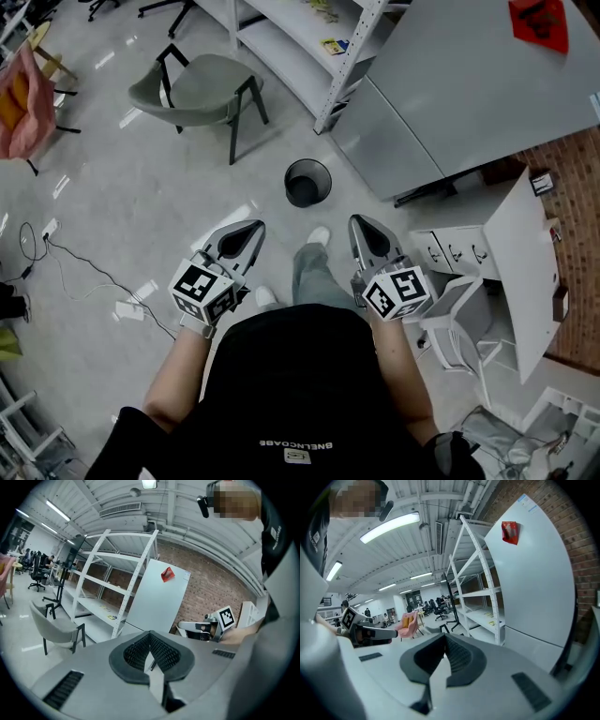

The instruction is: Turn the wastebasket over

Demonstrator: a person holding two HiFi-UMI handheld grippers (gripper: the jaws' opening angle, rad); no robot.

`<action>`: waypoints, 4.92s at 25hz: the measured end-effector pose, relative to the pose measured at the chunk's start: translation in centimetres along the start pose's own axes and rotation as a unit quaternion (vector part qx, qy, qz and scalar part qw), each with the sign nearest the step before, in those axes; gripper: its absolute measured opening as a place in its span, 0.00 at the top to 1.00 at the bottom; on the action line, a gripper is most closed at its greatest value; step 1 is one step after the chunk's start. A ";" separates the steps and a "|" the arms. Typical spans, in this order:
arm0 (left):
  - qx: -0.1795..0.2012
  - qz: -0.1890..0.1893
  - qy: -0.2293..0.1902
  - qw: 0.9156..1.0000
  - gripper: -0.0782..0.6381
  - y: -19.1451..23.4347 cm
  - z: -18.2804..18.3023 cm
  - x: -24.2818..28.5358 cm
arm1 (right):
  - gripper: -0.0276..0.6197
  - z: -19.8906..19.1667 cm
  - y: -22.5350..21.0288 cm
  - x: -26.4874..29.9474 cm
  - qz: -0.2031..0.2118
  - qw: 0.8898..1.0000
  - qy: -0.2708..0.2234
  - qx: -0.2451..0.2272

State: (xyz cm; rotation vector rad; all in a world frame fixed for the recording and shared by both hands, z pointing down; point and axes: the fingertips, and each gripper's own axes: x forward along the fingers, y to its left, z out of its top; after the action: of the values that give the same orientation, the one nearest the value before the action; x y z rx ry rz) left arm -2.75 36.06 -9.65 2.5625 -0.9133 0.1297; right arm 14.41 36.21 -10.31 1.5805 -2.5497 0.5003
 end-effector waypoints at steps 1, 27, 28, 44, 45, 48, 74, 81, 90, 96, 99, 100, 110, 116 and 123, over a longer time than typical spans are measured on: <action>-0.004 0.004 0.003 1.000 0.87 0.7 -0.1 0.7 | 0.94 -0.1 -0.8 0.9 0.001 1.000 0.004 0.006; -0.027 0.016 0.157 0.987 0.85 14.1 0.2 21.4 | 0.80 -4.6 -20.5 17.7 -0.015 0.983 0.157 0.097; -0.028 0.006 0.166 0.986 0.82 14.6 -0.2 21.8 | 0.79 -5.1 -20.7 17.9 -0.027 0.981 0.162 0.102; -0.080 -0.075 0.351 0.930 0.62 26.0 -15.4 28.3 | 0.76 -20.0 -25.0 24.1 -0.137 0.934 0.288 0.163; -0.086 -0.077 0.358 0.926 0.61 26.6 -17.1 28.7 | 0.76 -21.7 -25.5 24.4 -0.137 0.929 0.302 0.161; -0.093 -0.080 0.378 0.918 0.60 28.1 -22.3 30.2 | 0.76 -26.8 -27.1 25.4 -0.135 0.919 0.336 0.158; -0.075 -0.102 0.496 0.859 0.62 34.7 -52.1 42.1 | 0.80 -57.9 -37.2 29.8 -0.165 0.856 0.465 0.155; -0.070 -0.052 0.494 0.865 0.81 36.7 -52.5 42.6 | 0.89 -56.8 -37.5 30.5 -0.177 0.867 0.431 0.177; 0.003 -0.019 0.381 0.924 0.83 42.4 -45.2 45.7 | 0.89 -51.5 -38.1 36.8 -0.191 0.914 0.333 0.127; 0.049 -0.012 0.340 0.939 0.83 44.6 -45.2 44.7 | 0.89 -52.4 -36.6 38.7 -0.198 0.922 0.320 0.089; 0.047 -0.019 0.352 0.934 0.82 44.4 -46.5 42.5 | 0.89 -54.1 -34.3 37.9 -0.175 0.917 0.350 0.080; 0.048 -0.024 0.363 0.930 0.82 44.1 -47.2 41.7 | 0.88 -54.8 -33.5 37.4 -0.163 0.915 0.361 0.073; 0.081 -0.041 0.449 0.889 0.79 43.9 -55.5 33.7 | 0.69 -62.7 -24.7 34.4 -0.001 0.900 0.435 -0.024; 0.104 -0.046 0.492 0.863 0.79 44.5 -61.8 30.6 | 0.67 -67.8 -23.0 33.8 0.014 0.881 0.471 -0.040; 0.102 -0.032 0.497 0.861 0.79 45.8 -64.8 30.8 | 0.66 -71.2 -23.3 34.5 0.037 0.868 0.493 -0.051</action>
State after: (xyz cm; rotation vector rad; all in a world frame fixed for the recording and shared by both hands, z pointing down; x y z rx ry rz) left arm -3.97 12.79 72.18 2.1823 -0.3952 1.4290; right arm 13.12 20.61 70.69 0.8216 -1.7820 0.8745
